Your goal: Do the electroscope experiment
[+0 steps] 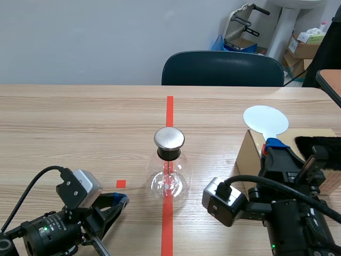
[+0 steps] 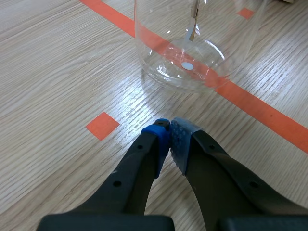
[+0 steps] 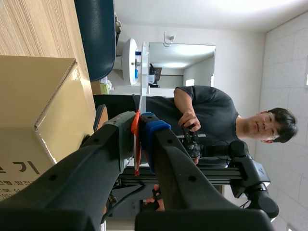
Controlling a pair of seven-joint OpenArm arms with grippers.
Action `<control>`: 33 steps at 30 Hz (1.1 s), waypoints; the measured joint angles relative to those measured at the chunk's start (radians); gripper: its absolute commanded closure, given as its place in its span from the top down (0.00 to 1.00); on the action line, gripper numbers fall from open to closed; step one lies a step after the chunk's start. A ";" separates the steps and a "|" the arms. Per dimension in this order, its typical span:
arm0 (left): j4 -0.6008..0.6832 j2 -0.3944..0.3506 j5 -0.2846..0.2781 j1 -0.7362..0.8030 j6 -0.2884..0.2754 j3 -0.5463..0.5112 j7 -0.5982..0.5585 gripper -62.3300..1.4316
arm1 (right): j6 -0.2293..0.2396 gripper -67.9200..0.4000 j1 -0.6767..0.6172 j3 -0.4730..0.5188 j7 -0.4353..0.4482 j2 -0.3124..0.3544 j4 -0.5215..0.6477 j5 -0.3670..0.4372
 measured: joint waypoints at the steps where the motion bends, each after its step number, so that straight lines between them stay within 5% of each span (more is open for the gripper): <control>1: 0.000 0.000 0.000 0.000 0.000 0.000 0.000 0.09 | 0.000 0.02 0.000 0.000 0.000 0.000 0.000 0.000; 33: 0.000 0.000 0.000 0.000 0.000 0.000 -0.008 0.09 | -0.026 0.02 0.000 0.000 0.051 -0.001 0.000 0.002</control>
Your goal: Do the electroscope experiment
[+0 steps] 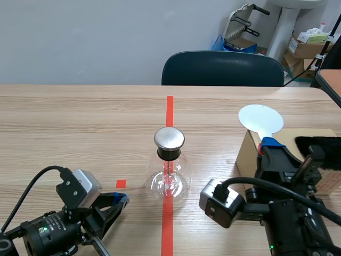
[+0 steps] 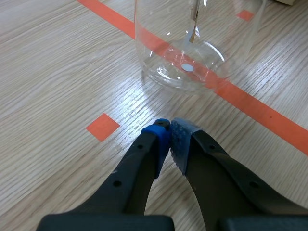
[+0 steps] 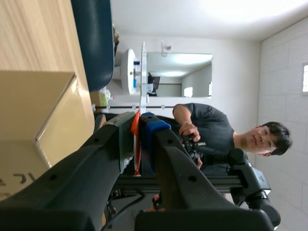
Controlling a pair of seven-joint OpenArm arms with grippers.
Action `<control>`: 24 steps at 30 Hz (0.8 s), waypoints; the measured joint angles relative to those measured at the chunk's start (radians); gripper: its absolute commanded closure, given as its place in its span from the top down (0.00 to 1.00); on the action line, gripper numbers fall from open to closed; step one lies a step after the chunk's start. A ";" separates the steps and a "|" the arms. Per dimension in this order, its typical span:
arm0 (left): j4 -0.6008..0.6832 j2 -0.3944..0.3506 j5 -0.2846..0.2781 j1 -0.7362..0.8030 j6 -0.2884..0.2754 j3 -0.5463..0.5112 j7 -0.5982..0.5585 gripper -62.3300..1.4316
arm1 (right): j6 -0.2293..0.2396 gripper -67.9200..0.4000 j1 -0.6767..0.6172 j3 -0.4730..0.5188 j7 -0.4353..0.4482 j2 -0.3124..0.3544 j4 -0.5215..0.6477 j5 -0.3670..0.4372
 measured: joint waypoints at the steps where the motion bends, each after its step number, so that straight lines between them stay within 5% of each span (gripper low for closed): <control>1: 0.000 0.000 0.000 0.000 0.000 0.000 0.000 0.09 | -0.012 0.02 0.000 0.000 0.011 0.000 0.000 0.011; 10: 0.000 0.000 0.000 0.000 0.000 0.000 0.000 0.09 | -0.057 0.02 -0.034 0.168 0.261 -0.019 0.004 0.157; 18: 0.027 -0.023 -0.037 0.010 -0.008 0.000 -0.002 0.10 | -0.072 0.02 -0.106 0.451 0.677 -0.178 -0.008 0.209; 24: 0.218 -0.132 -0.045 0.090 -0.019 0.000 -0.057 0.38 | -0.072 0.02 -0.105 0.626 0.914 -0.277 -0.096 0.259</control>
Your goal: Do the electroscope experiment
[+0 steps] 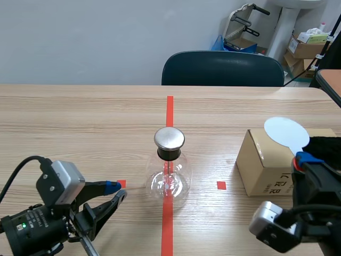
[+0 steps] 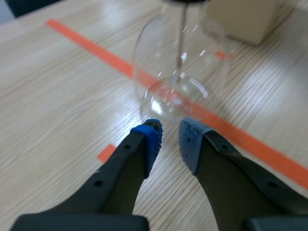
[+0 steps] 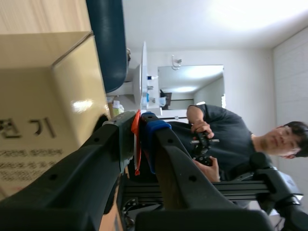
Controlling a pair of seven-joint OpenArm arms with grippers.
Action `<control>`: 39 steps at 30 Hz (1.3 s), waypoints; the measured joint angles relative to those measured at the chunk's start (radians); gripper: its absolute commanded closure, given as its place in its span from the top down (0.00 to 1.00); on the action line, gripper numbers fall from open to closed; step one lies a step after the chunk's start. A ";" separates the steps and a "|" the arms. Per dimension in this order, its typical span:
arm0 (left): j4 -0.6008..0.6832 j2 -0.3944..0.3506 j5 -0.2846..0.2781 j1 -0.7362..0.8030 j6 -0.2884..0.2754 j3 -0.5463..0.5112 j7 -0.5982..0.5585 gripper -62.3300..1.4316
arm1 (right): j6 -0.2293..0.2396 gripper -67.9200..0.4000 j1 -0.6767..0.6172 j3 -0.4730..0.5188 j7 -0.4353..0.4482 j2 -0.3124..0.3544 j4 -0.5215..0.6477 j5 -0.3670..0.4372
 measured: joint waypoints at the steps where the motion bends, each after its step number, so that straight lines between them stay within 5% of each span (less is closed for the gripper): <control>1: 0.036 -0.018 0.000 0.018 0.000 0.000 0.001 0.42 | 0.000 0.02 0.000 0.022 0.035 -0.010 -0.014 0.016; 6: 0.192 -0.111 -0.037 0.106 -0.005 0.000 0.004 0.57 | 0.000 0.02 0.033 0.072 0.092 -0.022 -0.082 0.020; 16: 0.439 -0.290 -0.130 0.213 0.003 0.000 0.010 0.59 | 0.000 0.02 0.125 0.073 0.090 -0.019 -0.174 0.010; 26: 0.553 -0.380 -0.145 0.288 0.124 0.000 0.013 0.59 | 0.001 0.02 0.143 0.066 0.040 -0.019 -0.220 -0.039; 39: 0.605 -0.458 -0.232 0.312 0.125 0.000 0.013 0.59 | 0.003 0.02 0.152 0.040 0.011 -0.020 -0.221 -0.068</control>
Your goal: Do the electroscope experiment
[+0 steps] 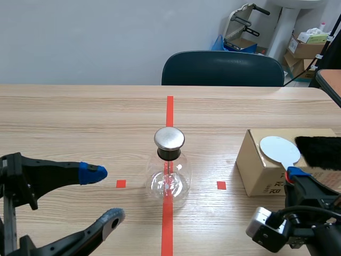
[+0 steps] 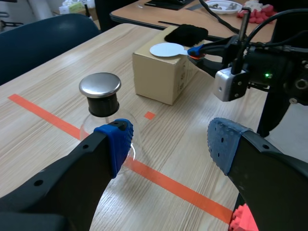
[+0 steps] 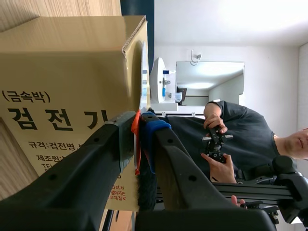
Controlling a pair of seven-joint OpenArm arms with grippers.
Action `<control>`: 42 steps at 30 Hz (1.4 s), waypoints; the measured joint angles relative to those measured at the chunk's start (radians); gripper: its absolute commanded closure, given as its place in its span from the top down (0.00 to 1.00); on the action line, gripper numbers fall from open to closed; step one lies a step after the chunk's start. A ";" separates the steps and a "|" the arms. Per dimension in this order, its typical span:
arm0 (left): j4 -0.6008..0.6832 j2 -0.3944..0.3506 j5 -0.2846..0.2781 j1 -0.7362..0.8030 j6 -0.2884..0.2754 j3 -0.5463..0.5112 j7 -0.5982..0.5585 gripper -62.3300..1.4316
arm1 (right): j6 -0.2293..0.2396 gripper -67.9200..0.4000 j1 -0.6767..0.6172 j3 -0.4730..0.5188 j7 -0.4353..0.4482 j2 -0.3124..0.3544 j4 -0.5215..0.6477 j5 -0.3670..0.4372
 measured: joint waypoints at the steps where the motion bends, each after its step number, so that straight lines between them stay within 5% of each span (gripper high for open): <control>1: 0.000 0.000 0.000 0.000 0.000 0.000 0.000 0.59 | 0.000 0.02 0.000 -0.002 0.000 0.000 0.000 0.000; 14: 0.000 0.003 0.000 0.000 0.000 0.000 0.000 0.59 | 0.000 0.06 0.000 -0.001 0.000 0.000 0.000 0.000; 26: 0.000 0.005 0.000 0.000 0.000 0.000 0.018 0.59 | 0.000 0.99 0.000 -0.001 0.000 0.000 0.000 0.003; 42: 0.000 0.005 0.000 0.000 0.000 0.000 0.022 0.59 | 0.000 1.00 0.000 -0.001 0.000 0.000 0.000 0.003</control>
